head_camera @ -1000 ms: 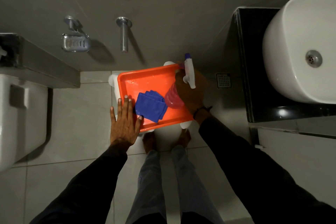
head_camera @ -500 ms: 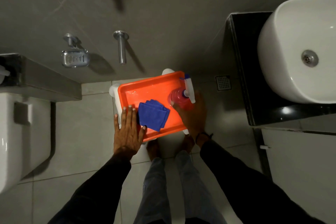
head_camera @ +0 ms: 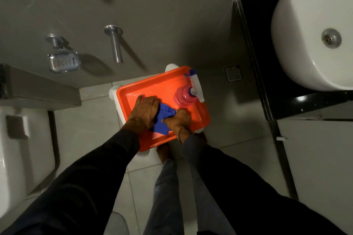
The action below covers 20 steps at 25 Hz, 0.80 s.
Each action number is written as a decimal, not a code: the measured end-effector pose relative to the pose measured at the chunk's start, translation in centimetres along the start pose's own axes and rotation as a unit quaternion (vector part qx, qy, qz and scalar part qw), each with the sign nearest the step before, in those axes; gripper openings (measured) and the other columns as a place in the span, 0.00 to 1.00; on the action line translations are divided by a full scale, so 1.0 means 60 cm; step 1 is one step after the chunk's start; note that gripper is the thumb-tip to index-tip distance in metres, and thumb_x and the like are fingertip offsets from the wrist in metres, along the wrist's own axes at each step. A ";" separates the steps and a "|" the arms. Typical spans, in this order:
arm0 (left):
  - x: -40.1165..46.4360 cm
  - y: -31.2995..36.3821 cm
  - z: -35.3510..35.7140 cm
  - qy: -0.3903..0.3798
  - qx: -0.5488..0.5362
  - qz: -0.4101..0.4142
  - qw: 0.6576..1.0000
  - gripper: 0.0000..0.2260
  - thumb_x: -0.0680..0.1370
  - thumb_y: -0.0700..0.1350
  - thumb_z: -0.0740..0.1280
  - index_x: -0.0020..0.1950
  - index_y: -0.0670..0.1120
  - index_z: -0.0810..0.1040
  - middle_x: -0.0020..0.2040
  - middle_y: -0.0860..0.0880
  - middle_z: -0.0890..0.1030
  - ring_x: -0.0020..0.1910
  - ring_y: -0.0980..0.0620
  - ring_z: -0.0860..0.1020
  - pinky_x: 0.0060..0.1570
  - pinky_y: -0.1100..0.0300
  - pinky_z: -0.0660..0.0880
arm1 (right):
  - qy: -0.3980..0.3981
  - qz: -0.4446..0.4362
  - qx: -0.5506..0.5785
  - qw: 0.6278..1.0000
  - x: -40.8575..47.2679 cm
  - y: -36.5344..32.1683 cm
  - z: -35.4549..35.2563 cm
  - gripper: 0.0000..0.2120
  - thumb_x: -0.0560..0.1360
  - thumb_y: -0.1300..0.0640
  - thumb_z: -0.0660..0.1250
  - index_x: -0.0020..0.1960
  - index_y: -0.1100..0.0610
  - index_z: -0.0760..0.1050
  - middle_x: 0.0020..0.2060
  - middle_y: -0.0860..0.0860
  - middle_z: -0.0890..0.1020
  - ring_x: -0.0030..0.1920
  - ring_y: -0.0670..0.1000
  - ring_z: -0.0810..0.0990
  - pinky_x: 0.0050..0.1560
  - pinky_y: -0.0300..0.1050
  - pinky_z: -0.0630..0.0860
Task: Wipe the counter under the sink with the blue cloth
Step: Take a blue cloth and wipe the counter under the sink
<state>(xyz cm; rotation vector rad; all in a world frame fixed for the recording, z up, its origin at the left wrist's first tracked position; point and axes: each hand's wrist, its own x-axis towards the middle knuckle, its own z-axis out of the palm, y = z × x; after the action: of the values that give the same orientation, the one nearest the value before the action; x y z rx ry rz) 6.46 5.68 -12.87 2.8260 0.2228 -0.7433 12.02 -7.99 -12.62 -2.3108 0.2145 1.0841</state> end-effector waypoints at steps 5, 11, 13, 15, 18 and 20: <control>-0.064 -0.006 -0.067 0.008 -0.379 -0.143 0.914 0.20 0.70 0.37 0.77 0.60 0.39 0.79 0.56 0.43 0.80 0.58 0.44 0.79 0.58 0.57 0.73 | -0.106 -0.010 0.139 0.985 -0.060 -0.001 -0.070 0.17 0.70 0.66 0.78 0.58 0.67 0.83 0.57 0.63 0.86 0.52 0.57 0.85 0.60 0.52 0.80; -0.161 0.104 -0.150 0.035 -0.675 -0.092 0.732 0.14 0.74 0.29 0.73 0.59 0.30 0.80 0.47 0.44 0.85 0.39 0.59 0.84 0.45 0.65 0.82 | -0.144 -0.104 0.132 0.975 -0.165 0.016 -0.258 0.18 0.71 0.64 0.78 0.60 0.66 0.83 0.58 0.63 0.86 0.61 0.62 0.84 0.64 0.56 0.81; -0.156 0.167 -0.165 0.064 -0.697 -0.086 0.709 0.13 0.75 0.28 0.71 0.59 0.29 0.79 0.44 0.45 0.86 0.39 0.58 0.85 0.43 0.66 0.82 | -0.100 -0.088 0.122 0.984 -0.181 0.034 -0.319 0.21 0.70 0.62 0.80 0.58 0.71 0.81 0.57 0.68 0.85 0.61 0.66 0.83 0.64 0.59 0.81; -0.141 0.240 -0.179 0.075 -0.704 -0.074 0.702 0.11 0.75 0.27 0.70 0.57 0.29 0.80 0.39 0.52 0.88 0.38 0.60 0.86 0.40 0.68 0.81 | -0.057 -0.079 0.130 0.987 -0.188 0.059 -0.383 0.23 0.69 0.60 0.81 0.55 0.75 0.80 0.56 0.70 0.83 0.60 0.68 0.82 0.66 0.63 0.79; -0.101 0.343 -0.203 0.073 -0.708 -0.058 0.700 0.07 0.76 0.29 0.71 0.50 0.39 0.82 0.37 0.54 0.88 0.37 0.61 0.85 0.39 0.67 0.81 | -0.017 -0.066 0.161 0.985 -0.189 0.101 -0.466 0.19 0.70 0.59 0.80 0.50 0.74 0.82 0.53 0.70 0.85 0.55 0.65 0.85 0.66 0.62 0.78; -0.066 0.404 -0.219 0.067 -0.691 -0.061 0.717 0.06 0.75 0.33 0.74 0.46 0.43 0.82 0.38 0.52 0.87 0.36 0.60 0.85 0.40 0.62 0.80 | 0.027 -0.065 0.176 0.982 -0.181 0.129 -0.515 0.11 0.71 0.59 0.80 0.39 0.67 0.83 0.44 0.65 0.86 0.47 0.57 0.83 0.62 0.59 0.80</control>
<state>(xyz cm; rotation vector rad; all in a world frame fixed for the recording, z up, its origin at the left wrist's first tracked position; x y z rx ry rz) 13.99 -14.98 4.25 1.3867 0.6510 -0.1575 22.26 -32.67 7.88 -2.0068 0.2511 0.8429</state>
